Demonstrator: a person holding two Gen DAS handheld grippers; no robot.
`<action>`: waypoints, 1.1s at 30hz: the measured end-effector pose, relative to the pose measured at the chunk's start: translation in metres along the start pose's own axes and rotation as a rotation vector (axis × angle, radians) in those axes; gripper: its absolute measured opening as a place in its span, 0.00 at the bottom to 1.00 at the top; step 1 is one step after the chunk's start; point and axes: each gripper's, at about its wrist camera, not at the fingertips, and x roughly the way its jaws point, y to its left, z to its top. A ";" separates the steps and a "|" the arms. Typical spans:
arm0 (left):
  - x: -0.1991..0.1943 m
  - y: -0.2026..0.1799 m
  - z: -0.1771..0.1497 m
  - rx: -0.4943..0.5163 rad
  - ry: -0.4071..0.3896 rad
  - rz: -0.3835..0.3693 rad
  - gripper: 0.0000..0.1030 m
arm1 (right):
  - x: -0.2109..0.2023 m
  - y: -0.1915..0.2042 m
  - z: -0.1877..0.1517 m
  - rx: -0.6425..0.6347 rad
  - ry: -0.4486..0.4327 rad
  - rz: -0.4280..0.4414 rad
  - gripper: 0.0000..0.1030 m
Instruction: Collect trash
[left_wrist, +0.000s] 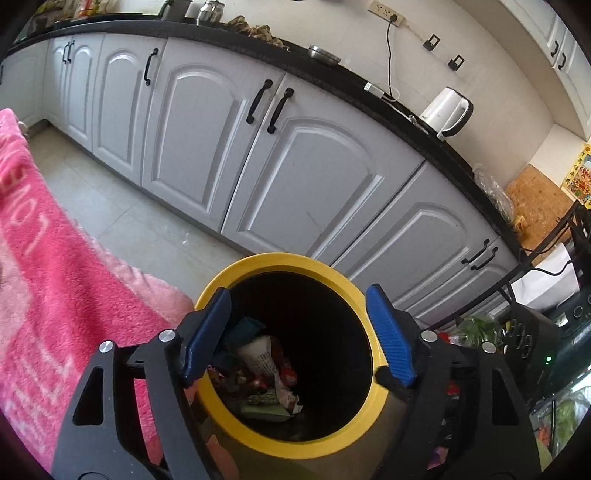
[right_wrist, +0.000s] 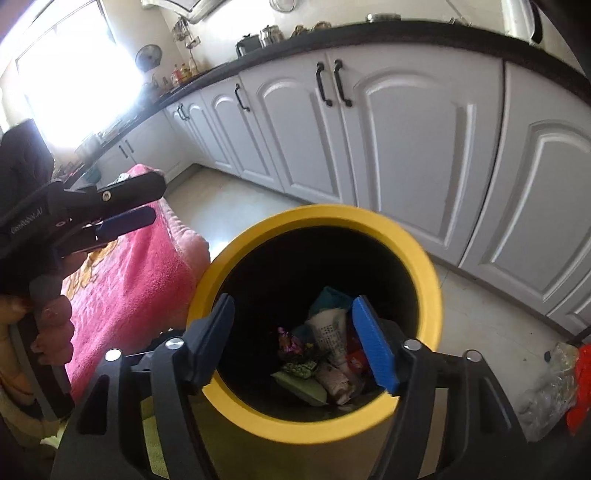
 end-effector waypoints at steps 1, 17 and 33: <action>-0.004 0.001 0.000 -0.002 -0.003 0.005 0.77 | -0.007 0.002 -0.001 -0.004 -0.015 -0.008 0.71; -0.113 -0.001 -0.015 0.107 -0.186 0.166 0.89 | -0.103 0.070 -0.015 -0.120 -0.303 -0.112 0.94; -0.185 -0.011 -0.082 0.225 -0.411 0.332 0.89 | -0.145 0.115 -0.061 -0.201 -0.516 -0.194 0.94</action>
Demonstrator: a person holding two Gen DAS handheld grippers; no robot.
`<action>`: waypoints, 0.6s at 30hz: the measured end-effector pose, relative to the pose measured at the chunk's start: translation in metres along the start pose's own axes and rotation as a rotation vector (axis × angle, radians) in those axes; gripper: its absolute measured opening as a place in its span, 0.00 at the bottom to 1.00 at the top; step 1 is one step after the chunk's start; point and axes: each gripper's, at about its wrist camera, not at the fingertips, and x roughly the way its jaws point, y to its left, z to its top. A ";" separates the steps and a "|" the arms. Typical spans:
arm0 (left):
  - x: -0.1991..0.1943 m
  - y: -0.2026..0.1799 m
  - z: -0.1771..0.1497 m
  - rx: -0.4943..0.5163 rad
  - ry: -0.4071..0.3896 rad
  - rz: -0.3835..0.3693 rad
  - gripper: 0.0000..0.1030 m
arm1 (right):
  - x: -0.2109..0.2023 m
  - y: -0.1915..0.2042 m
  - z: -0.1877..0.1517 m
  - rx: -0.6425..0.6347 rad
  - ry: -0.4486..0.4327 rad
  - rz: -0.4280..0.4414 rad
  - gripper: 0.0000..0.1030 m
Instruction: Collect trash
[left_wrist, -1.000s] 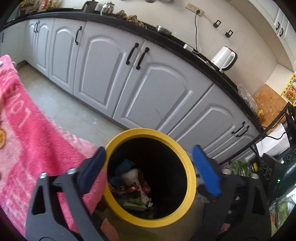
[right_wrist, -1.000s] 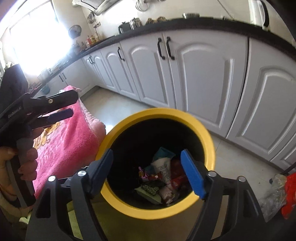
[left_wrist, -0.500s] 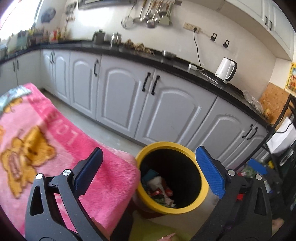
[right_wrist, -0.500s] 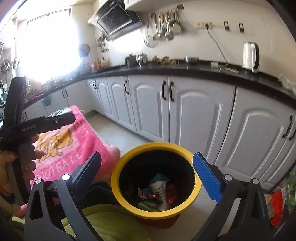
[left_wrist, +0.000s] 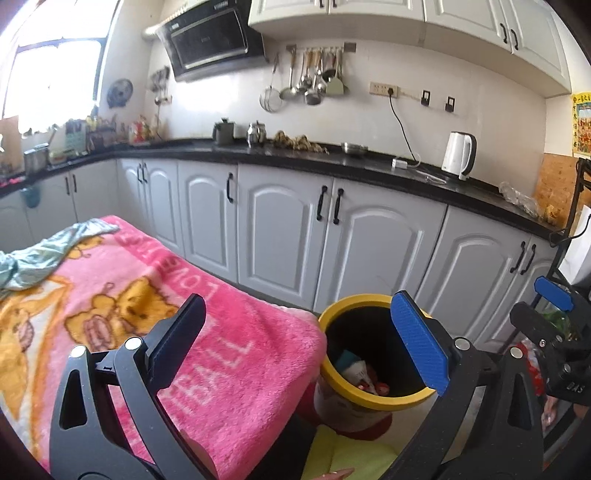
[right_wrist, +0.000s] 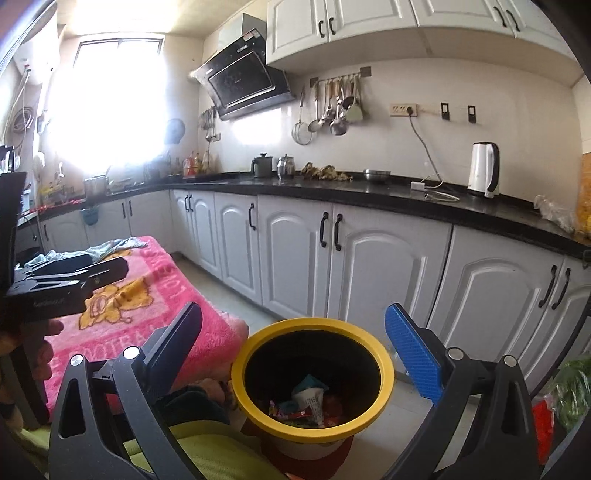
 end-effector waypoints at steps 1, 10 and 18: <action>-0.004 -0.001 -0.002 0.004 -0.015 0.003 0.89 | -0.002 0.002 -0.001 -0.002 -0.007 -0.007 0.94; -0.022 -0.003 -0.013 -0.015 -0.096 0.002 0.89 | -0.028 0.023 -0.011 -0.026 -0.133 -0.114 0.94; -0.028 0.001 -0.018 -0.029 -0.114 0.002 0.89 | -0.013 0.020 -0.018 0.007 -0.058 -0.105 0.94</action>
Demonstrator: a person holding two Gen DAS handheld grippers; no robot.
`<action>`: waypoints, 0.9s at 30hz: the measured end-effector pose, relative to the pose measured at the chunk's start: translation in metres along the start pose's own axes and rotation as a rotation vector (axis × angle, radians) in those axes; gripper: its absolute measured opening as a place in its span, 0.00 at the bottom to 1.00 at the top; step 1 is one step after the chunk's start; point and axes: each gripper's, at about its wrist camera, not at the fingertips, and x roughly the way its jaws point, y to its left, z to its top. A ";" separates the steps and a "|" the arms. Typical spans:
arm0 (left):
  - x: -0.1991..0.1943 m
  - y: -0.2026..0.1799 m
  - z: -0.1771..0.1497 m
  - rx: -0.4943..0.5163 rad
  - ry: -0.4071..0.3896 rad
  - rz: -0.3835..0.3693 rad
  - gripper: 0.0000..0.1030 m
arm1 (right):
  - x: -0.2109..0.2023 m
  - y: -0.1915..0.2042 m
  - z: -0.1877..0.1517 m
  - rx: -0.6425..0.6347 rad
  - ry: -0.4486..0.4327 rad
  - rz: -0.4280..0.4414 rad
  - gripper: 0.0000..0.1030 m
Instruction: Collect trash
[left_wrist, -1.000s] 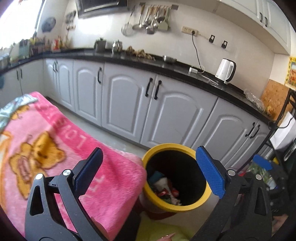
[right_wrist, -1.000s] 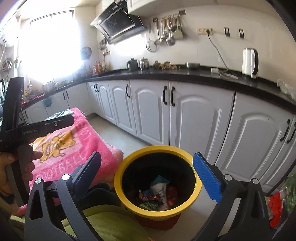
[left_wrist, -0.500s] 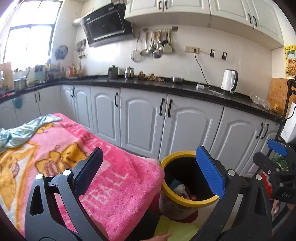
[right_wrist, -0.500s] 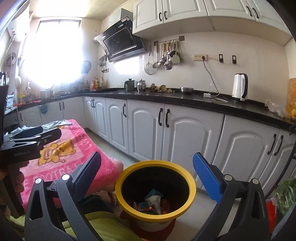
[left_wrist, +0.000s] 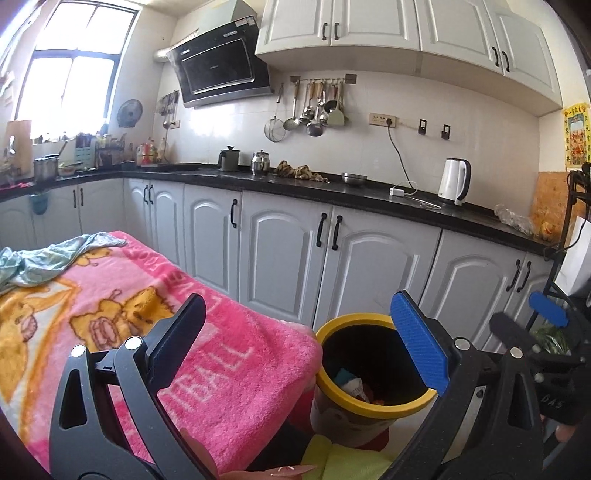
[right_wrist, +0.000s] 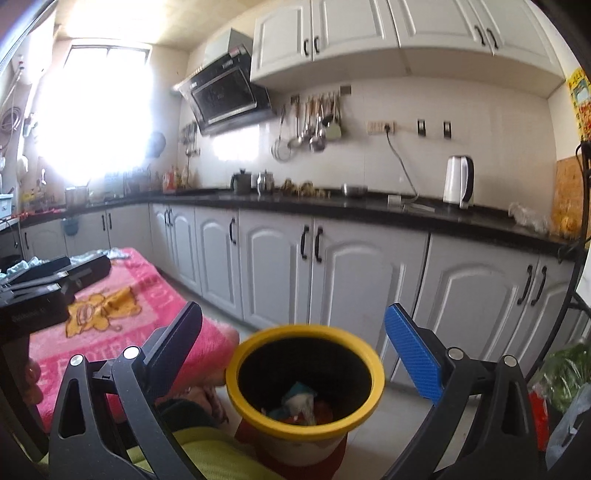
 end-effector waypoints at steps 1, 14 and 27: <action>0.000 0.000 0.000 -0.002 0.002 0.000 0.89 | 0.001 0.000 0.000 0.000 0.005 -0.001 0.94; -0.002 0.001 0.000 -0.003 -0.004 -0.003 0.89 | -0.008 0.006 0.000 -0.024 -0.056 0.019 0.94; -0.002 0.001 0.000 -0.001 -0.004 0.001 0.89 | -0.008 0.005 0.000 -0.021 -0.053 0.022 0.94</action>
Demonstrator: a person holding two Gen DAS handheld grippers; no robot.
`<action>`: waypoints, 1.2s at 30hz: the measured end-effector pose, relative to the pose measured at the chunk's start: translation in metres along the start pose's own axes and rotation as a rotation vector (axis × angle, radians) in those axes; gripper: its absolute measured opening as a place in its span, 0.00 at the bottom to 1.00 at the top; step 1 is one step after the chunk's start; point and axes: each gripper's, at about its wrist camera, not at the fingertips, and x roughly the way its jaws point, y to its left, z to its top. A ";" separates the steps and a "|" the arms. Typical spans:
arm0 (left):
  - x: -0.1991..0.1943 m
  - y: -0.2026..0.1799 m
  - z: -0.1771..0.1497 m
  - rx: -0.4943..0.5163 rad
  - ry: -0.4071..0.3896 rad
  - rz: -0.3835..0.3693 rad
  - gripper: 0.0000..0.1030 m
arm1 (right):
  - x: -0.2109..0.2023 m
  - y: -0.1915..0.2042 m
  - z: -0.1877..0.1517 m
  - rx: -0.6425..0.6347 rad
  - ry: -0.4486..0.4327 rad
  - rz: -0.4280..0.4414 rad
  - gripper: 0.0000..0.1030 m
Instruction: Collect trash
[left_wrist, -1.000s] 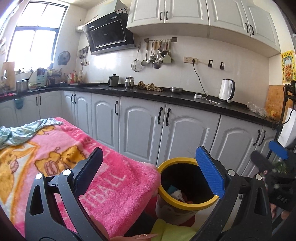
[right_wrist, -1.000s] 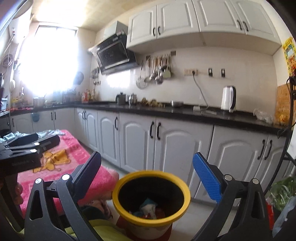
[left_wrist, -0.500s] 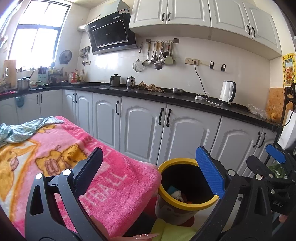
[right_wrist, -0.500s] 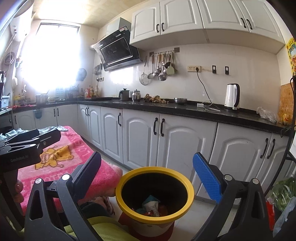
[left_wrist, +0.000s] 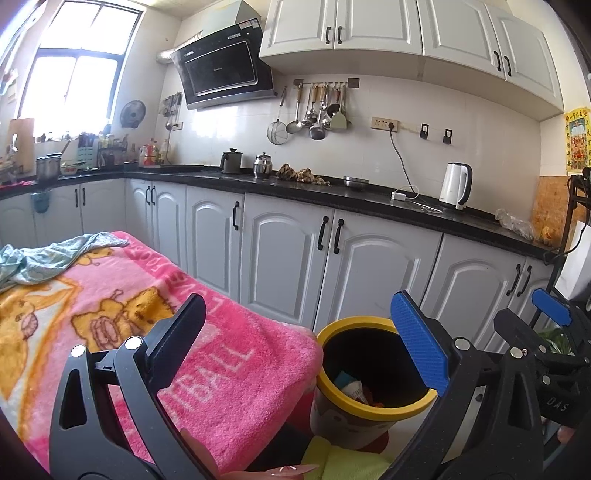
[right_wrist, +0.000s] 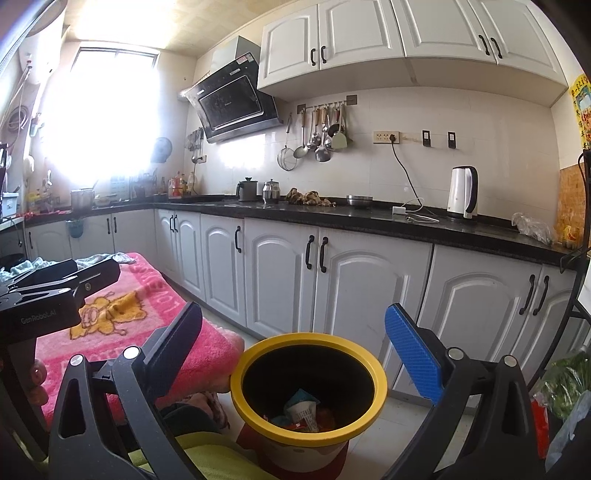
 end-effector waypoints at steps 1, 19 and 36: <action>0.000 -0.001 0.001 -0.001 0.000 0.000 0.89 | 0.000 0.000 0.000 0.000 -0.001 -0.001 0.94; -0.002 0.000 0.001 -0.003 -0.006 0.001 0.89 | -0.004 0.002 0.004 0.000 -0.003 -0.005 0.94; -0.002 -0.002 0.002 -0.001 -0.007 0.007 0.89 | -0.005 0.004 0.004 0.000 -0.003 -0.006 0.94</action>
